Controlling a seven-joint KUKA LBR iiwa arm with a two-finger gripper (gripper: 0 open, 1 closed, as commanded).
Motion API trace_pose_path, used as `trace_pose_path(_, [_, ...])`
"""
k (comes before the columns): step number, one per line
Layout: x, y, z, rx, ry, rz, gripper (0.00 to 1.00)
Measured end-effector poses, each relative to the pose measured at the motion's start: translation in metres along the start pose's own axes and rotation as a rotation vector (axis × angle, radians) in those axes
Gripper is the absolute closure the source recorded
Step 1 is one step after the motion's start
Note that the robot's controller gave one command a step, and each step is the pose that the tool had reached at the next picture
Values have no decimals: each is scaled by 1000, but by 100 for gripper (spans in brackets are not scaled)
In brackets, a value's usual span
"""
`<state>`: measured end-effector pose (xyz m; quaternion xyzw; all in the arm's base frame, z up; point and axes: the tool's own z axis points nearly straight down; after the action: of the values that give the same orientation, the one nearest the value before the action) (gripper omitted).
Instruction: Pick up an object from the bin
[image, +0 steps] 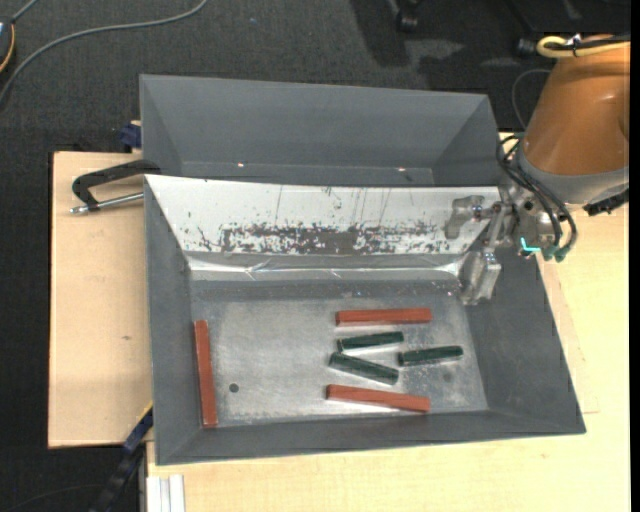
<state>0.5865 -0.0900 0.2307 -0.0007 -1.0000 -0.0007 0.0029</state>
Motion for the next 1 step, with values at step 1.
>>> trace_pose_path(1, [30, 9, 155, -1, 1, 73, 0])
